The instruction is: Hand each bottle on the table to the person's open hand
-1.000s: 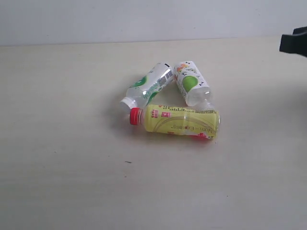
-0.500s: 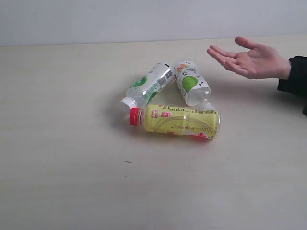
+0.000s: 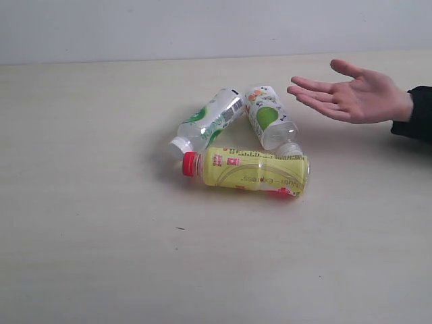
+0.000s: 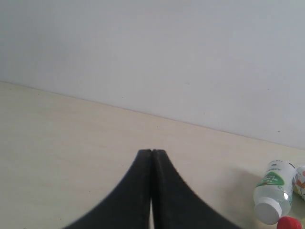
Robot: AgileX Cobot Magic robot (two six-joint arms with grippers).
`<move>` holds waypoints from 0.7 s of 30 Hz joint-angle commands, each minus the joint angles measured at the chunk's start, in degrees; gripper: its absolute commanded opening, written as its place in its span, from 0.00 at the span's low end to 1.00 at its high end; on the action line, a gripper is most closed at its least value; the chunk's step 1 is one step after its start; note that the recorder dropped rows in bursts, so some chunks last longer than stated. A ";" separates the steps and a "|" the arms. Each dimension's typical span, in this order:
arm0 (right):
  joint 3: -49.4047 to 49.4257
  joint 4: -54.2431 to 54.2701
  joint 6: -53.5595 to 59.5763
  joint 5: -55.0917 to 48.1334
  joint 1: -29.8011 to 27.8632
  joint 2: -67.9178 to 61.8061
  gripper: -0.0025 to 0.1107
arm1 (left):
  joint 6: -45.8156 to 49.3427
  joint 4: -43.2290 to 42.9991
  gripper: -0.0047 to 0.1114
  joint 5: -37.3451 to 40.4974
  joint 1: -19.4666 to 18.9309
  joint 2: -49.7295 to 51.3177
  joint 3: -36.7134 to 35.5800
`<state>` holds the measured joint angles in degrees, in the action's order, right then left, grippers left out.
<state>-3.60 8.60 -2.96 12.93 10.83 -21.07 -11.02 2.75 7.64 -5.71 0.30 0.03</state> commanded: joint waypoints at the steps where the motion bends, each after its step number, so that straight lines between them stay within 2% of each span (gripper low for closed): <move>1: 0.23 0.83 -5.75 5.93 -0.15 0.23 0.02 | 0.06 0.20 0.04 -0.08 0.21 -0.30 -0.03; 4: 0.23 0.83 -15.69 9.24 -0.15 0.23 0.02 | 0.06 0.20 0.04 -0.08 0.21 -0.30 -0.03; 11: 0.23 1.74 -31.00 9.28 -0.15 0.15 0.02 | 0.06 0.20 0.04 -0.08 0.21 -0.30 -0.03; 16: 0.23 1.74 -29.93 10.20 -0.15 0.11 0.02 | 0.06 0.20 0.04 -0.08 0.21 -0.30 -0.03; 21: -0.25 1.28 -21.06 20.37 -0.15 -3.30 0.02 | 0.06 0.20 0.04 -0.08 0.21 -0.30 -0.03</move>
<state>-3.60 10.65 -28.55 27.34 10.83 -22.39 -11.02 2.75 7.64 -5.71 0.30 0.03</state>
